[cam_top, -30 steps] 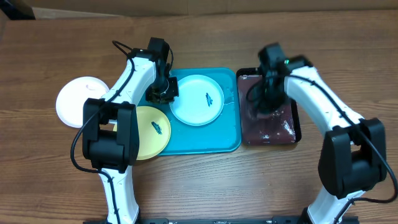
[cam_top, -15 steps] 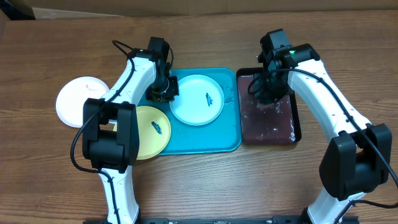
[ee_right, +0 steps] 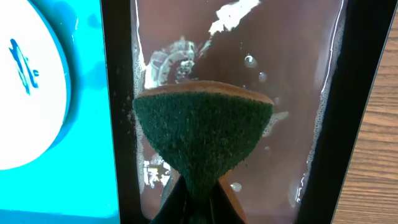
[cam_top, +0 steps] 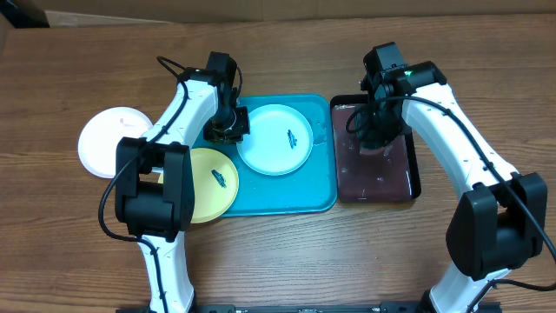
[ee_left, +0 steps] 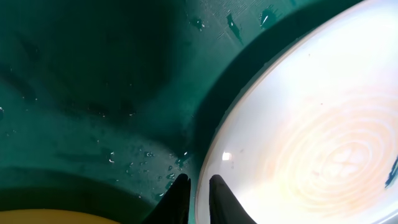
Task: Clean dirty plates on tray and stack at the side
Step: 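Press and rub the sponge on the dark tray again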
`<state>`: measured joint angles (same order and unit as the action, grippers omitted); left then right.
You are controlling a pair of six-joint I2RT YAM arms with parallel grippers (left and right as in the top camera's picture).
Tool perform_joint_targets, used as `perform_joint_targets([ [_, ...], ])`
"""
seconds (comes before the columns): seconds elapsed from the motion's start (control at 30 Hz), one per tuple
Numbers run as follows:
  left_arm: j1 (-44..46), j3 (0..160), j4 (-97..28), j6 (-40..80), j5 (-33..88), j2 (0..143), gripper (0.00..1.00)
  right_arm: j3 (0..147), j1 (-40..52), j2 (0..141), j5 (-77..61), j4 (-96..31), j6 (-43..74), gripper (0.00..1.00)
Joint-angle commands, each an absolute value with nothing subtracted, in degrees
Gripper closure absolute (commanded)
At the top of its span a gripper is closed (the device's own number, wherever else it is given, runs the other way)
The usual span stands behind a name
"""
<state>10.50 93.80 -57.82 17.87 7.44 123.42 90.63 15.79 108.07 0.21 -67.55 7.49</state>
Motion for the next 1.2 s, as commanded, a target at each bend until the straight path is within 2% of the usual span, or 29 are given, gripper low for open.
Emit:
perform_joint_targets([
  [0.0, 11.0, 94.9, -58.0, 18.2, 7.1, 124.1, 0.85, 90.3, 15.7, 106.6, -0.1, -67.4, 7.4, 0.96],
  [0.33, 11.0, 94.8, -57.4, 18.2, 7.1, 124.5, 0.87, 90.3, 15.7, 106.6, -0.1, -67.4, 7.5, 0.96],
  [0.47, 11.0, 94.8, -57.3, 18.2, 7.1, 124.5, 0.96, 90.3, 15.7, 106.6, -0.1, -67.4, 7.5, 0.96],
  [0.7, 11.0, 94.8, -57.4, 18.2, 7.1, 124.5, 0.96, 88.8, 15.7, 106.6, -0.1, -66.3, 7.5, 0.96],
  [0.93, 11.0, 94.8, -57.4, 18.2, 7.5, 124.5, 0.96, 80.3, 15.7, 106.6, -0.1, -57.7, 7.5, 0.96],
  [1.17, 11.0, 94.8, -57.1, 18.2, 7.5, 124.5, 0.96, 88.6, 14.4, 105.8, -0.1, -65.0, 10.5, 0.96],
])
